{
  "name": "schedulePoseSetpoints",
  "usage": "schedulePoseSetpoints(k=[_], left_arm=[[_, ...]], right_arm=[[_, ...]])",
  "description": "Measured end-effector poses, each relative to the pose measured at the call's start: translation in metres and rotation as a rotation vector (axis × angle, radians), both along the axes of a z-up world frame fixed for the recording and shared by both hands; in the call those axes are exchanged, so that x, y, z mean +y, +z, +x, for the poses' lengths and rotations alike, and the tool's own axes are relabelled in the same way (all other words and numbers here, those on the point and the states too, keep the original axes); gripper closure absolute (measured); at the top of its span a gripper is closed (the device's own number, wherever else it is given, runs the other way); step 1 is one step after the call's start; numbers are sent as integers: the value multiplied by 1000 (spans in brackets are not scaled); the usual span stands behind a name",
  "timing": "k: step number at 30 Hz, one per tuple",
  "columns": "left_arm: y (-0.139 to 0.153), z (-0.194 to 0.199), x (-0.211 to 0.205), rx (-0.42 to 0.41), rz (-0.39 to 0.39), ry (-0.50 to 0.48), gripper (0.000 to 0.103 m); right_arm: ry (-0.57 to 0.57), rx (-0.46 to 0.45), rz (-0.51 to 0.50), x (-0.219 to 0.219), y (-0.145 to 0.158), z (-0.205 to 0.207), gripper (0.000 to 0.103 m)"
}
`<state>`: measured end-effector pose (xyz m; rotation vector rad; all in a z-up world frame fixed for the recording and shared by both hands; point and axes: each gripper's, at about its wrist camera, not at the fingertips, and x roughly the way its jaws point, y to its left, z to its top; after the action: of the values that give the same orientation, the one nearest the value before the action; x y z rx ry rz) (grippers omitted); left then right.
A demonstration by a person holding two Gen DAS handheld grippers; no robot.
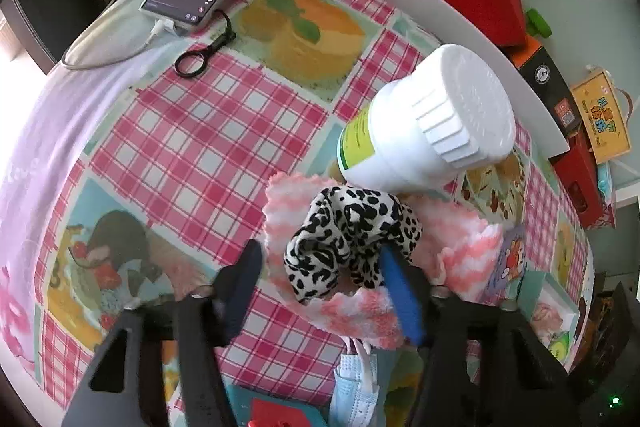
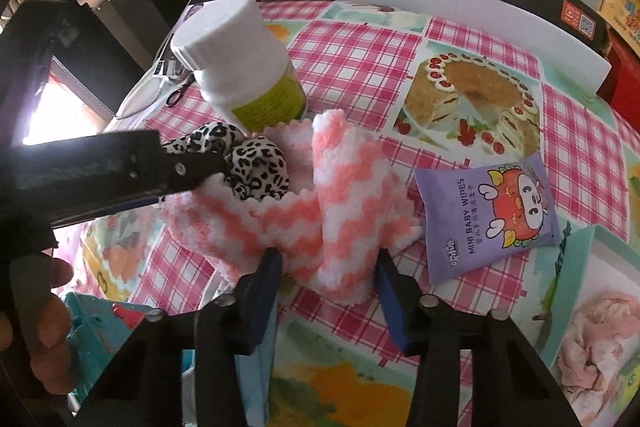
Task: Organize soft objects
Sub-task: 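Grasp the leopard-print scrunchie with the left gripper while the right gripper grasps the pink zigzag towel, then lift the scrunchie and zigzag towel and carry them toward the white tray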
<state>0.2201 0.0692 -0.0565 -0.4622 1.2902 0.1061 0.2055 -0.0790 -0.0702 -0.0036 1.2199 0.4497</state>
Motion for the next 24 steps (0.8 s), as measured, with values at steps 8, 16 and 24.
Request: schedulePoseSetpoints(k=[8, 16, 24], left_arm=[[3, 8, 0, 2, 6, -14, 84], [13, -8, 3, -68, -10, 1, 88], [16, -24, 1, -122, -23, 23, 88]], right_arm=[[-9, 15, 6, -1, 0, -1, 68], [-18, 18, 15, -4, -1, -1, 76], [-42, 11, 54, -14, 1, -9, 87]])
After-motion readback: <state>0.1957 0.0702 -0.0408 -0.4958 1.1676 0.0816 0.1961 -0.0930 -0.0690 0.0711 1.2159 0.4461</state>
